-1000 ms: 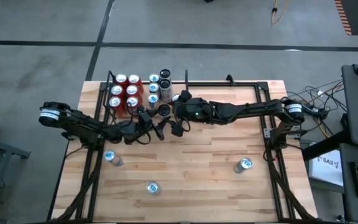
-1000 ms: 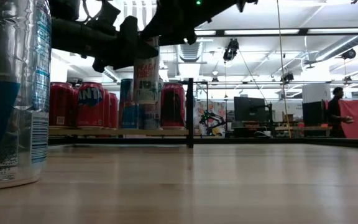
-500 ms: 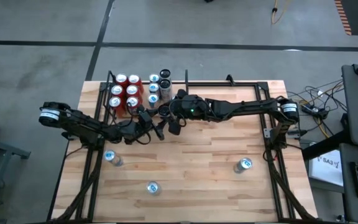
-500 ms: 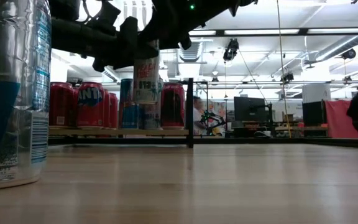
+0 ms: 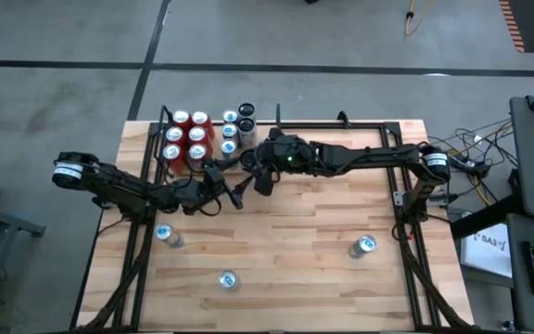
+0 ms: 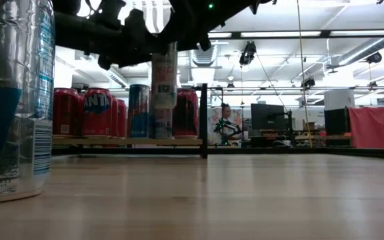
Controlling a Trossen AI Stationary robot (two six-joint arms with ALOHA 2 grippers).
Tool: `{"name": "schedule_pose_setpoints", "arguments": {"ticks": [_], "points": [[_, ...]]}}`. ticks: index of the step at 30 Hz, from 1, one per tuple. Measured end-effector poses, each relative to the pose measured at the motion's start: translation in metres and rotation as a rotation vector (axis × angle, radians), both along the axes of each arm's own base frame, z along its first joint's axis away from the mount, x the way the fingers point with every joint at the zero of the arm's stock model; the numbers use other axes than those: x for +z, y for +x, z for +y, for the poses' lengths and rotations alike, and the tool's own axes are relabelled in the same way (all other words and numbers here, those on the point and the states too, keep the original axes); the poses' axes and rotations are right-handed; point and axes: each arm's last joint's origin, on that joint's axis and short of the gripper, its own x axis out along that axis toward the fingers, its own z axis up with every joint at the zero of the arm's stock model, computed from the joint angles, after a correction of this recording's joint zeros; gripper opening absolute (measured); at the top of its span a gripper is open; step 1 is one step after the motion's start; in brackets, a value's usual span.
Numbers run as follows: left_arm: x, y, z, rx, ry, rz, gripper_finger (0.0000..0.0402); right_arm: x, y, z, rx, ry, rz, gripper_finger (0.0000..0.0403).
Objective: Place canned beverage on shelf
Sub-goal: Put the white and pink soda can on the shelf aligned with the other white and pink soda can
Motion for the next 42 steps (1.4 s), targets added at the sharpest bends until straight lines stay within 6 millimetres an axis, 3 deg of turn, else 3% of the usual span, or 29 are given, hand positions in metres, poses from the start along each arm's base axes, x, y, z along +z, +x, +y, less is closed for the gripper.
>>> {"name": "schedule_pose_setpoints", "arguments": {"ticks": [12, 21, 42], "points": [[0.045, -0.042, 0.004, 0.084, 0.071, 0.007, 0.0283, 0.000, 0.000, -0.009, -0.003, 0.021, -0.021, 0.0240], [0.072, -0.070, 0.007, 0.103, 0.100, -0.097, 0.0281, -0.018, 0.015, -0.013, -0.010, 0.009, -0.041, 0.0240], [0.081, -0.082, 0.008, 0.115, 0.132, -0.121, 0.0281, -0.059, 0.033, -0.041, -0.061, -0.008, 0.000, 0.0240]]}}
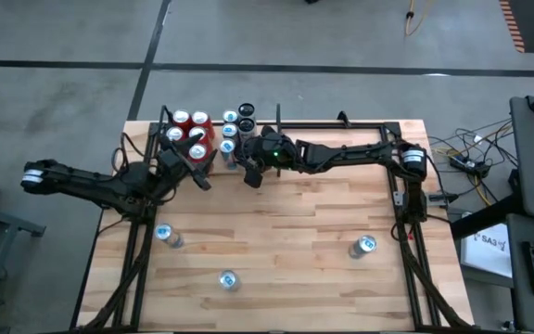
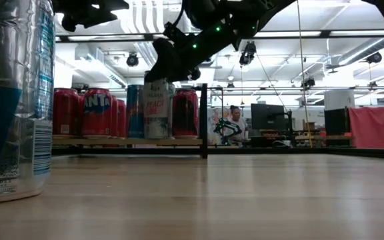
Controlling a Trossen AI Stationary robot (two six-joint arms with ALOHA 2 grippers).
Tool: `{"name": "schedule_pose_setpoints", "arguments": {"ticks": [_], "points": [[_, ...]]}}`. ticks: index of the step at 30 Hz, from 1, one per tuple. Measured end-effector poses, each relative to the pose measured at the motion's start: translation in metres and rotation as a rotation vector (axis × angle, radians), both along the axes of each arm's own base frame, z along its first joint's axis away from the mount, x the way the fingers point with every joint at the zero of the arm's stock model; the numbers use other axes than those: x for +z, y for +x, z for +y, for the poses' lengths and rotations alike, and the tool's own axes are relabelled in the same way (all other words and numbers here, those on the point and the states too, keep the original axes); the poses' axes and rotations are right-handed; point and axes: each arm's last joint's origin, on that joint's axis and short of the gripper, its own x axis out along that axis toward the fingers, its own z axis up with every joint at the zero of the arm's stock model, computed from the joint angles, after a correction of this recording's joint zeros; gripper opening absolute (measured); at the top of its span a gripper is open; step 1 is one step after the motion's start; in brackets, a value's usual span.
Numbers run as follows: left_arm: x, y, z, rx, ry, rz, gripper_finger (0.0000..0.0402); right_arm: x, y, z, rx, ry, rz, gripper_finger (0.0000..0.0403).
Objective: Place canned beverage on shelf
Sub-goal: Put the white and pink soda can on the shelf aligned with the other white and pink soda can
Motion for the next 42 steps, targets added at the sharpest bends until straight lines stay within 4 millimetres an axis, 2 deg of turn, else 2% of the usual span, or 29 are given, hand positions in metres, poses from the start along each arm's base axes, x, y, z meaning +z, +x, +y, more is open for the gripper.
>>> {"name": "schedule_pose_setpoints", "arguments": {"ticks": [10, 18, 22, 34, 42], "points": [[0.0005, -0.0008, 0.0003, 0.010, -0.001, -0.002, 0.0281, -0.0023, -0.0011, -0.0063, -0.043, 0.002, 0.007, 0.0243], [0.0003, -0.0005, 0.0002, 0.010, -0.001, -0.001, 0.0281, -0.0012, -0.0008, -0.0069, -0.040, -0.005, 0.003, 0.0304], [0.0003, -0.0005, 0.0002, 0.010, -0.001, -0.001, 0.0281, -0.0010, -0.0008, -0.0072, -0.043, -0.009, 0.003, 0.0320], [0.0003, -0.0004, 0.0002, 0.009, -0.003, -0.003, 0.0281, -0.0012, -0.0013, -0.0074, -0.053, -0.032, 0.017, 0.0315], [0.0003, -0.0005, 0.0002, 0.010, -0.002, -0.001, 0.0282, -0.0002, -0.0014, -0.0074, -0.050, -0.043, 0.016, 0.0330]]}}
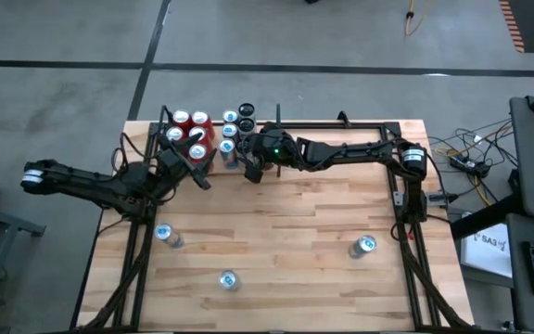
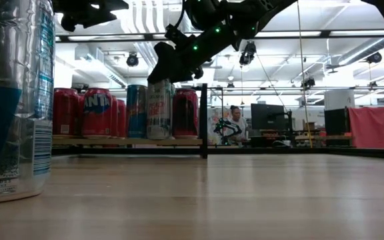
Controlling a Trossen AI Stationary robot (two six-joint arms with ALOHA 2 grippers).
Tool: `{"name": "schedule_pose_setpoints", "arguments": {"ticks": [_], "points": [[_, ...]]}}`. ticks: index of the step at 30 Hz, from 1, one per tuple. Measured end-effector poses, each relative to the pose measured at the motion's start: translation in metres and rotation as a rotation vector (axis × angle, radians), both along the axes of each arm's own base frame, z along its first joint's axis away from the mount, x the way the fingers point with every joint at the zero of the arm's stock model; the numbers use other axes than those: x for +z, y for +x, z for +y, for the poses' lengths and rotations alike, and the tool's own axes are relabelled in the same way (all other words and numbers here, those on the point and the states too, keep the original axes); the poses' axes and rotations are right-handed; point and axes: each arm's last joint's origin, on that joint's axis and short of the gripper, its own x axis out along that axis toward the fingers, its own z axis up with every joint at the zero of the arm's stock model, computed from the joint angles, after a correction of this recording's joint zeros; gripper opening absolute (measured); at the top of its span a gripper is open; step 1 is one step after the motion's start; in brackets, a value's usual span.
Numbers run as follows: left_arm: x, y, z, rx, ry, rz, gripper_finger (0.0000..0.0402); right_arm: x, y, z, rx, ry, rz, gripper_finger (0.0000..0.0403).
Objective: Place canned beverage on shelf
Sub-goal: Put the white and pink soda can on the shelf aligned with the other white and pink soda can
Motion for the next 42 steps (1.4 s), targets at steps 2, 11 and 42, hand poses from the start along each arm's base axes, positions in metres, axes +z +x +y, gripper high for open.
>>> {"name": "schedule_pose_setpoints", "arguments": {"ticks": [2, 11, 42], "points": [[0.000, 0.000, 0.000, 0.000, 0.000, 0.000, 0.0282, 0.000, 0.000, -0.001, -0.003, -0.001, -0.002, 0.0331], [0.000, 0.000, 0.000, 0.000, 0.001, 0.001, 0.0282, 0.005, -0.002, -0.002, 0.003, -0.023, 0.002, 0.0329], [0.004, 0.000, 0.000, 0.005, 0.016, 0.006, 0.0281, 0.038, -0.005, 0.016, 0.264, 0.149, 0.106, 0.0079]]}}
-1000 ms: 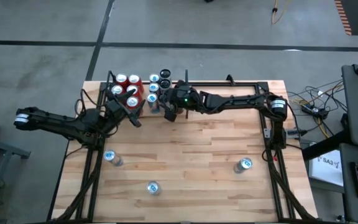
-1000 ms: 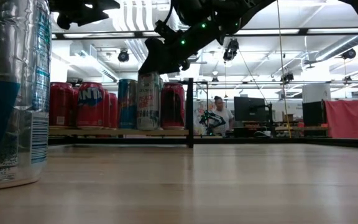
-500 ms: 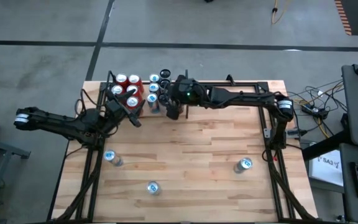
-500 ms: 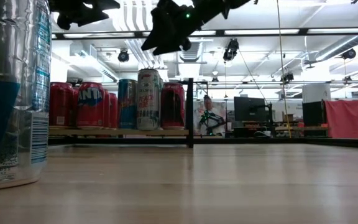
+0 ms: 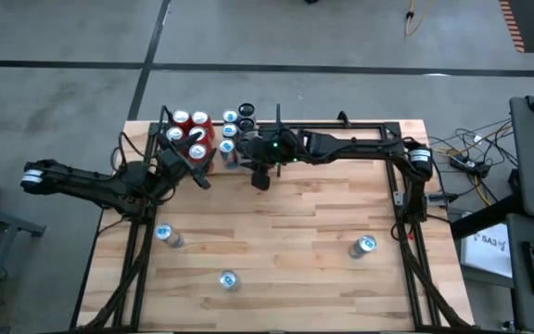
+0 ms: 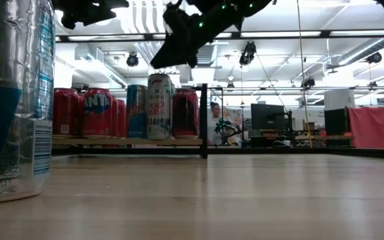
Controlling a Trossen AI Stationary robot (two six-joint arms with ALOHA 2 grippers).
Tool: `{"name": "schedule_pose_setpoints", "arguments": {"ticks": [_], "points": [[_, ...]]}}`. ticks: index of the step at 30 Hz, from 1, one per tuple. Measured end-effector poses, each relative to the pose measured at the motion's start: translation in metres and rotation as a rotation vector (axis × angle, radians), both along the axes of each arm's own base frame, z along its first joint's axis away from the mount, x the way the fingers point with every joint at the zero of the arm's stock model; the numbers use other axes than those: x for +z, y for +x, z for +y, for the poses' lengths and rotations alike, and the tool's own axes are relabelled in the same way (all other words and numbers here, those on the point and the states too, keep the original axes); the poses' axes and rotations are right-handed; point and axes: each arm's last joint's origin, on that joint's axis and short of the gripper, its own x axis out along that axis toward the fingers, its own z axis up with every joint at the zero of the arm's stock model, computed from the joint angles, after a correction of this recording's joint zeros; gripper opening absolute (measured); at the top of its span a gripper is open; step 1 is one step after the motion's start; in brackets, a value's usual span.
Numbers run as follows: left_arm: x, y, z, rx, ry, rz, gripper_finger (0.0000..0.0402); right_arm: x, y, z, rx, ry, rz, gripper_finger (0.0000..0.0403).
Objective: Place canned beverage on shelf
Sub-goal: Put the white and pink soda can on the shelf aligned with the other white and pink soda can, then adjust the blue soda can on the shelf
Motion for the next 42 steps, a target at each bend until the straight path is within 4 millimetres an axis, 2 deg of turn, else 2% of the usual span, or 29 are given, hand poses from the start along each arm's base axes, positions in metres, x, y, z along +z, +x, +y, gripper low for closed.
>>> {"name": "schedule_pose_setpoints", "arguments": {"ticks": [4, 6, 14, 36, 42], "points": [[-0.001, 0.000, 0.000, -0.001, 0.001, 0.008, 0.0281, -0.017, 0.008, -0.002, -0.004, -0.009, 0.029, 0.0025], [-0.001, 0.000, 0.000, 0.000, 0.001, 0.015, 0.0281, -0.022, 0.010, -0.003, -0.027, -0.021, 0.045, 0.0013], [-0.002, 0.001, 0.000, 0.000, 0.002, 0.021, 0.0281, -0.025, 0.012, -0.007, -0.114, -0.072, 0.047, 0.0013], [-0.002, 0.001, 0.000, 0.000, 0.005, 0.024, 0.0281, -0.024, 0.011, -0.009, -0.174, -0.139, 0.060, 0.0013], [-0.007, 0.002, 0.000, -0.011, -0.024, 0.057, 0.0281, -0.007, 0.004, 0.001, -0.158, -0.140, 0.039, 0.0013]]}}
